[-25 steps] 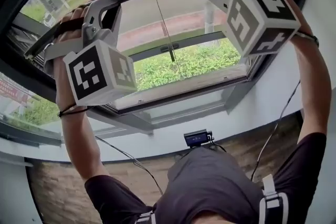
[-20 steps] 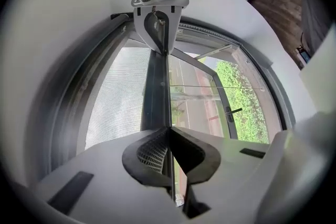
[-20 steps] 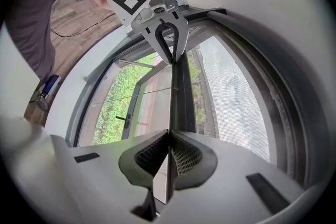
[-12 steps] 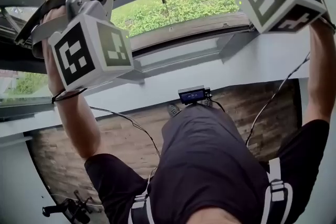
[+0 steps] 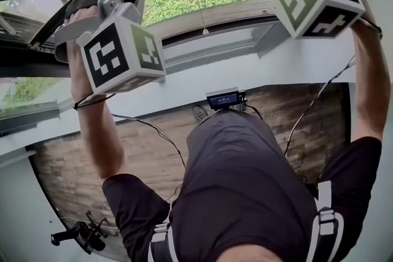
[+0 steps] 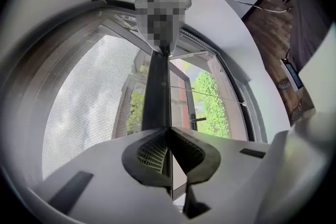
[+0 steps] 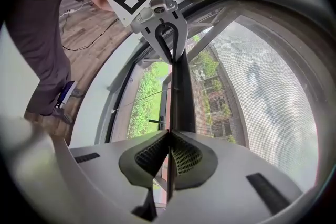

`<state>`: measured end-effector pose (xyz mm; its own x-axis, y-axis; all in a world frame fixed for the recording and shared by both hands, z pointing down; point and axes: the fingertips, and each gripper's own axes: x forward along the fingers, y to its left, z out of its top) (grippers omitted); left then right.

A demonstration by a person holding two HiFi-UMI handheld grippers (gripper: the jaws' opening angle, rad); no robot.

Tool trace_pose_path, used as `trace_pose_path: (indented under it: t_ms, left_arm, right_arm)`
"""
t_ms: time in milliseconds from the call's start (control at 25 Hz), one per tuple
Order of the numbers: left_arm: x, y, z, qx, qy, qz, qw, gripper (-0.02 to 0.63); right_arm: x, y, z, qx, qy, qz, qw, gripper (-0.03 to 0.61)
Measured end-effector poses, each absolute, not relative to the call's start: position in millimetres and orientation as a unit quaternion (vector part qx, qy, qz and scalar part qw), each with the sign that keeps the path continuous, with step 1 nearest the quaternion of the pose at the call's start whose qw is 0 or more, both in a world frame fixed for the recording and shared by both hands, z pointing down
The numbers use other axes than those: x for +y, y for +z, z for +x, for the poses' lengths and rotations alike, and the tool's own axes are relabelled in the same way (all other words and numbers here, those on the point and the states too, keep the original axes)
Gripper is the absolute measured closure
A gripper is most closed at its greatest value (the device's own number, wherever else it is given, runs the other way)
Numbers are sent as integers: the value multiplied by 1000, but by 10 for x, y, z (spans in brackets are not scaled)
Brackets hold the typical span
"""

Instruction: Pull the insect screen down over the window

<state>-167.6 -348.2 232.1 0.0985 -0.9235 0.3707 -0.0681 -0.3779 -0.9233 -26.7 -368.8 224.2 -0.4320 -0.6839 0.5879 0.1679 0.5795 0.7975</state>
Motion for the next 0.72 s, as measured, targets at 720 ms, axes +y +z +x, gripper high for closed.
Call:
trace_pose_path:
  t_ms: [720]
  left_arm:
    - [-3381, 3724, -1542, 343, -570, -681, 307, 594]
  right_arm:
    - [-3636, 3636, -202, -753, -363, 133, 533, 557]
